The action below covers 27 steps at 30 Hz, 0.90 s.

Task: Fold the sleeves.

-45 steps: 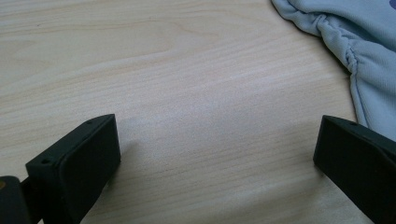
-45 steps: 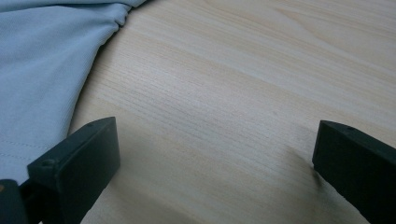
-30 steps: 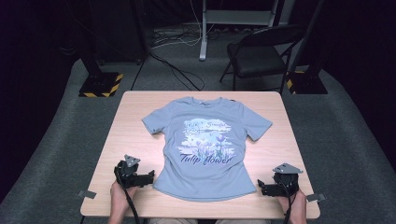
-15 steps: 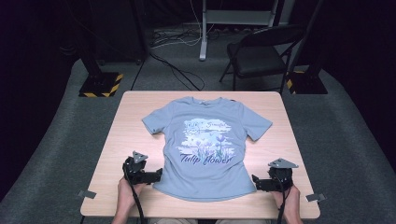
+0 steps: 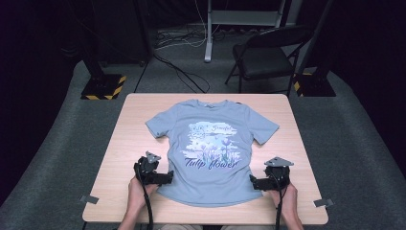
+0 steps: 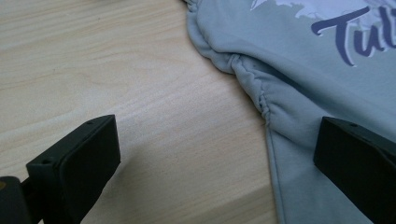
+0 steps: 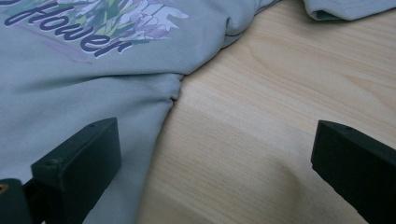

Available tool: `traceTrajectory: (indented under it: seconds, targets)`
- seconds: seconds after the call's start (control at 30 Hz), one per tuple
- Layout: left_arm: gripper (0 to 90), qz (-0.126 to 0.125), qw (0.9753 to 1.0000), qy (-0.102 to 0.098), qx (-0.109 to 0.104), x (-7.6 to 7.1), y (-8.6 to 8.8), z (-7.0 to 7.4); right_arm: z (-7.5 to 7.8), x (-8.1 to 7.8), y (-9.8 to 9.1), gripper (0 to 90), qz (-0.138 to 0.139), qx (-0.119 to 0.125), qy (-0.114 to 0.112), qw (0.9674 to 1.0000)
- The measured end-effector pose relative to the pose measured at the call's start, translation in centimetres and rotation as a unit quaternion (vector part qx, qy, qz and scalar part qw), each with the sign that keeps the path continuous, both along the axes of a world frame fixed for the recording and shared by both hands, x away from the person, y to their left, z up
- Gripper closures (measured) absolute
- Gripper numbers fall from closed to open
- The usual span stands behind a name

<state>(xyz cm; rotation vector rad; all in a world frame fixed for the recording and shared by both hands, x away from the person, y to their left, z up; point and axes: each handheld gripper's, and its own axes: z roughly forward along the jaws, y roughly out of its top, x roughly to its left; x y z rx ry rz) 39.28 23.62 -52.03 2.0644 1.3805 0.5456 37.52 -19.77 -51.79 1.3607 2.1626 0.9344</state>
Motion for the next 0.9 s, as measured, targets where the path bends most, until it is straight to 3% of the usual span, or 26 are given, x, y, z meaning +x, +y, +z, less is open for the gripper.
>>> traceTrajectory:
  seconds: [0.23, 0.9]
  targets:
    - [0.4, 0.000, 0.9999, 0.003, 0.013, 0.2, -0.4, -0.1, -0.5, 0.6, 0.6, 1.3, -0.006, -0.018, 0.020, 0.9996]
    - [1.4, 0.005, 0.9995, 0.007, 0.029, -1.0, -0.1, 0.2, -0.6, -0.2, 0.7, 1.4, -0.006, -0.018, 0.017, 0.9997]
